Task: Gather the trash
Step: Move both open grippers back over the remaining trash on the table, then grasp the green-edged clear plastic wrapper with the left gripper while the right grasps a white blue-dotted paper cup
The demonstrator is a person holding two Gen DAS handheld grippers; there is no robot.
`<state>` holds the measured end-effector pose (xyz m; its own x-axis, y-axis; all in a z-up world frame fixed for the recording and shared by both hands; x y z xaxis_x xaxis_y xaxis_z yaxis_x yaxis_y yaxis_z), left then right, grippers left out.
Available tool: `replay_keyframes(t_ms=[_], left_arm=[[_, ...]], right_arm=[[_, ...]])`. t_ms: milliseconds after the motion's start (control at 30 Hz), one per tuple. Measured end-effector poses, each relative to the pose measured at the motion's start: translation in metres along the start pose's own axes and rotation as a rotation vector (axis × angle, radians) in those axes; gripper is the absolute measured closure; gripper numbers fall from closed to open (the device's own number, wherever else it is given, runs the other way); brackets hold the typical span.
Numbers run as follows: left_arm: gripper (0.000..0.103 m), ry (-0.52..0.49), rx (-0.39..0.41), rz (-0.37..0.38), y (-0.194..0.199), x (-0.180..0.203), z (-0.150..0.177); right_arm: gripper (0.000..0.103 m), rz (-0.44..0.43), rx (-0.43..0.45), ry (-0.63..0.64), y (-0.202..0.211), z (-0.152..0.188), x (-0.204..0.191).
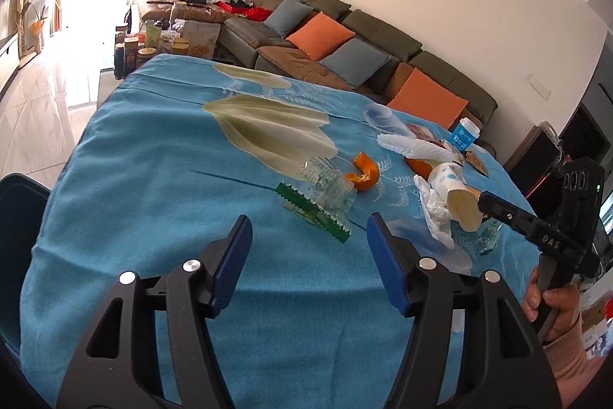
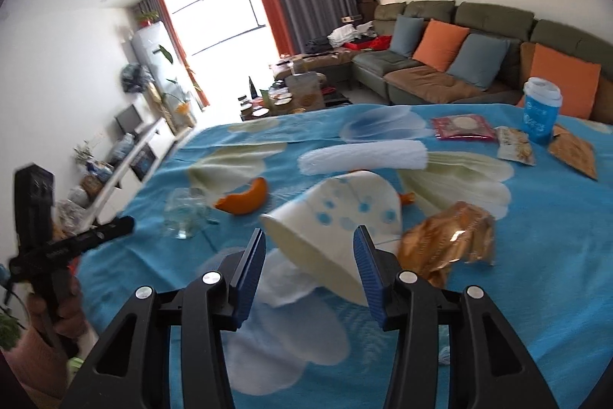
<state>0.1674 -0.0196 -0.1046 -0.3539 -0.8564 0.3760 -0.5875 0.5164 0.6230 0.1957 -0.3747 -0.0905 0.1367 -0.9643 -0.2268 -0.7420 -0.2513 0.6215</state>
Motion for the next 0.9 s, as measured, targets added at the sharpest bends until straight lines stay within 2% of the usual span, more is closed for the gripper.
replay_keyframes(t_ms=[400, 533, 633, 700, 900], left_arm=[[0.043, 0.051, -0.099, 0.017, -0.036, 0.003, 0.001], [0.047, 0.089, -0.137, 0.030, -0.048, 0.002, 0.001], [0.058, 0.115, -0.149, 0.053, -0.053, 0.002, 0.001], [0.079, 0.122, -0.161, 0.070, -0.056, 0.003, 0.002], [0.082, 0.111, -0.143, 0.074, -0.055, 0.005, 0.001]], right_arm=[[0.060, 0.144, -0.016, 0.094, -0.013, 0.006, 0.012], [0.074, 0.156, -0.019, 0.102, -0.015, 0.006, 0.015], [0.089, 0.163, -0.008, 0.115, -0.012, 0.005, 0.014], [0.094, 0.163, -0.001, 0.120, -0.010, 0.004, 0.014], [0.100, 0.150, 0.038, 0.114, 0.006, -0.004, 0.015]])
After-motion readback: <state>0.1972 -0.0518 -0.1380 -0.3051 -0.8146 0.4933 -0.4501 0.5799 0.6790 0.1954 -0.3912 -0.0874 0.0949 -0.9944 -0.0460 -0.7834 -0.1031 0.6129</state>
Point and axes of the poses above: each gripper's, at about its wrist camera, not at the fingertips, and y roughly against the way its jaws point, x to its right, z to its underside, the point moved 10 cm from there along -y, roughly the way its jaws point, and after that the axes turned 2 degrees about -x, right-handed, at the moved point
